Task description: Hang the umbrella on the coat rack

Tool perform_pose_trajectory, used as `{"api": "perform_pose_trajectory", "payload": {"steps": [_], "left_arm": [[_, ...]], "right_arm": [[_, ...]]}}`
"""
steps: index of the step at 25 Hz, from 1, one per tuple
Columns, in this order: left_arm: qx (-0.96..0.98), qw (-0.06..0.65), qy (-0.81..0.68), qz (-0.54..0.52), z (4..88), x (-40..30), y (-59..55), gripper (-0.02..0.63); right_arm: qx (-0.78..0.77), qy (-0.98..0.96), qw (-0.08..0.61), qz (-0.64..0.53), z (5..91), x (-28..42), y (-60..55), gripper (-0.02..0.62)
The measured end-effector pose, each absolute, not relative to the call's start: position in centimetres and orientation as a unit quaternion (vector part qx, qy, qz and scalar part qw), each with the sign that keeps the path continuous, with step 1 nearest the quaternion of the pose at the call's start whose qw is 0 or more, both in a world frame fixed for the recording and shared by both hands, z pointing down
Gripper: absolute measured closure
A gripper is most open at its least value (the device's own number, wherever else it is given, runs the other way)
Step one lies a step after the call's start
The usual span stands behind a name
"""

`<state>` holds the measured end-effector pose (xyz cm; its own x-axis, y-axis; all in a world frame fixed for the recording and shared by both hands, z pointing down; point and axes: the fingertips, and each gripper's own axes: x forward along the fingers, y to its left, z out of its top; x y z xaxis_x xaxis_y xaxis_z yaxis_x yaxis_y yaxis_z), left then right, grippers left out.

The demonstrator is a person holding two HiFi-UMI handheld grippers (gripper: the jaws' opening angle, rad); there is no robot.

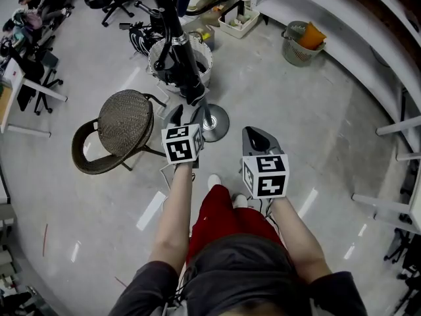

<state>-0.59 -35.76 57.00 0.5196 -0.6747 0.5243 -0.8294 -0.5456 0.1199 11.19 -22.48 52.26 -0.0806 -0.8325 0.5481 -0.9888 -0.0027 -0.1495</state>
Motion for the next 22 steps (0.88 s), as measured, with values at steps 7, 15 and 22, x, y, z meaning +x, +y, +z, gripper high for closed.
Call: {"api": "perform_pose_trajectory", "payload": {"steps": [7, 15, 22], "left_arm": [[0.861, 0.166, -0.442, 0.186, 54.4, -1.4, -31.3, 0.386], [0.881, 0.157, -0.421, 0.149, 50.8, -1.3, -24.8, 0.477], [0.897, 0.132, -0.403, 0.126, 46.6, -0.8, -19.7, 0.548]], "right_arm": [[0.657, -0.699, 0.141, 0.243, 51.0, 10.7, -20.3, 0.577], [0.655, -0.713, 0.123, 0.22, 48.2, 10.8, -17.1, 0.577], [0.655, -0.722, 0.099, 0.2, 45.0, 11.1, -14.2, 0.577]]}}
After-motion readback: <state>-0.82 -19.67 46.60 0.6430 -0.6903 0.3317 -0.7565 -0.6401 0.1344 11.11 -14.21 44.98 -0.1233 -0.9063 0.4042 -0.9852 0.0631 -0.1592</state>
